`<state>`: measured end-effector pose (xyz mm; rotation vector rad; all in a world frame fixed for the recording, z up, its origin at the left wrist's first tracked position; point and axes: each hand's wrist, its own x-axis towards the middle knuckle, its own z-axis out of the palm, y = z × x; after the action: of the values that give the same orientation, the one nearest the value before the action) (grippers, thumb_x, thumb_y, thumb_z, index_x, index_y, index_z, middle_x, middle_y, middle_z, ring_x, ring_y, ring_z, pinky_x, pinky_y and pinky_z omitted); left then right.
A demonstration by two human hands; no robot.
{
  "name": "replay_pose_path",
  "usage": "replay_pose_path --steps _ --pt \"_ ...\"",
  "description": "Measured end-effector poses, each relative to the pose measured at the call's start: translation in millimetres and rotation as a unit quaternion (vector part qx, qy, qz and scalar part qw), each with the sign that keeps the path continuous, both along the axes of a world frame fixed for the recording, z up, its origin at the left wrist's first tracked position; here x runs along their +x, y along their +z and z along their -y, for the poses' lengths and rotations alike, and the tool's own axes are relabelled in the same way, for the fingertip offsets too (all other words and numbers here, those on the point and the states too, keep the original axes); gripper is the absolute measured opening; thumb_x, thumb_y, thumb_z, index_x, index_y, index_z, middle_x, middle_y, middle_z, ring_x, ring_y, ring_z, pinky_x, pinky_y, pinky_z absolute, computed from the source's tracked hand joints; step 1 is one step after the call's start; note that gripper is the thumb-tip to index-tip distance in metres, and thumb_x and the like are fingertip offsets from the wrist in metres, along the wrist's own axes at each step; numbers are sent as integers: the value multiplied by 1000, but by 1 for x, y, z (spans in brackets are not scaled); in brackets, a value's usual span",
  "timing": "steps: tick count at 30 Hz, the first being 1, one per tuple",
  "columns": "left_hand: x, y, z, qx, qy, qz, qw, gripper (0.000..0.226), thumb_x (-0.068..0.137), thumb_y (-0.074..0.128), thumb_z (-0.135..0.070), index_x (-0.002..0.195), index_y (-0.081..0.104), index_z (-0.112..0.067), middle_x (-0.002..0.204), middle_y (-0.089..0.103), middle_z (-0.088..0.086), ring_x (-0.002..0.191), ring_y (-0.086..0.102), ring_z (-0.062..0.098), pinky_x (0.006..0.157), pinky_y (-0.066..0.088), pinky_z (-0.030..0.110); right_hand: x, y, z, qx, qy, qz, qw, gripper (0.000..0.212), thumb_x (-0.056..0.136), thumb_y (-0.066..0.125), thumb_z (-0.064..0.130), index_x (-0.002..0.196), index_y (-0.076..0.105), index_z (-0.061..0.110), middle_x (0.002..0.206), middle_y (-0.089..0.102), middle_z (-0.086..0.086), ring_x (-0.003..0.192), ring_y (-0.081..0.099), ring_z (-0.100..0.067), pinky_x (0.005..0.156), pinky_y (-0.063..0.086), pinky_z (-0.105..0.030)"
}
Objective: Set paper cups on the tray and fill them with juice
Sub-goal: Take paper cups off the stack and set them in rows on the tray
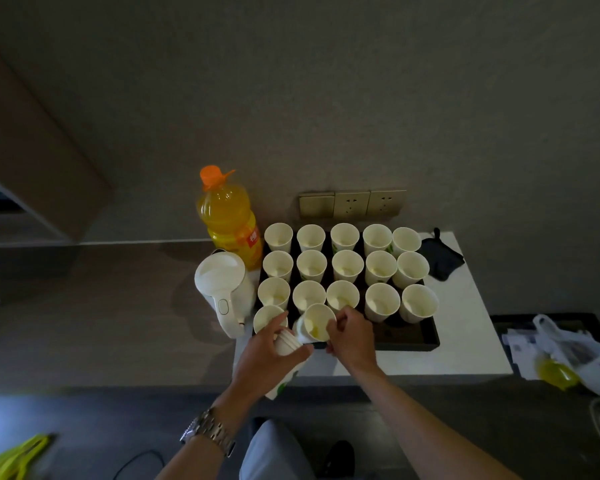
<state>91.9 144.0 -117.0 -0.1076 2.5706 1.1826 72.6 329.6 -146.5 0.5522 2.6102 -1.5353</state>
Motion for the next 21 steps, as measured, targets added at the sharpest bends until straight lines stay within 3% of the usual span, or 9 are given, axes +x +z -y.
replay_pose_path --steps 4,8,12,17,21 --pt "-6 5 -9 -9 -14 8 1000 83 80 74 -62 149 40 -34 120 61 -16 105 58 3 86 45 21 -7 -5 5 29 11 -20 999 20 96 62 13 79 53 16 68 66 -4 51 66 -13 46 57 -31" --pt "-11 11 -13 -20 -22 28 999 79 86 70 -59 152 38 -31 132 62 -7 106 54 4 84 41 19 -10 -11 4 56 11 -26 998 21 95 66 16 79 52 19 69 65 1 58 68 -13 51 60 -38" --pt "-15 10 -14 -13 -27 50 998 73 87 71 -56 150 42 -33 122 62 -11 103 57 4 81 45 19 -12 -15 6 59 6 -15 998 22 95 66 15 79 51 20 70 64 0 59 68 -14 51 60 -39" --pt "-21 11 -16 -18 -22 76 997 48 89 70 -53 130 52 -38 99 58 -21 91 59 -2 85 52 25 -16 -15 12 87 8 0 996 28 92 67 11 74 47 21 71 63 -1 63 67 -17 56 60 -39" --pt "-21 10 -17 -28 0 89 996 68 86 67 -63 144 48 -33 119 64 -7 104 63 12 95 55 38 -15 -14 14 92 12 11 996 33 92 66 10 72 44 23 72 61 -1 66 66 -18 57 60 -38"
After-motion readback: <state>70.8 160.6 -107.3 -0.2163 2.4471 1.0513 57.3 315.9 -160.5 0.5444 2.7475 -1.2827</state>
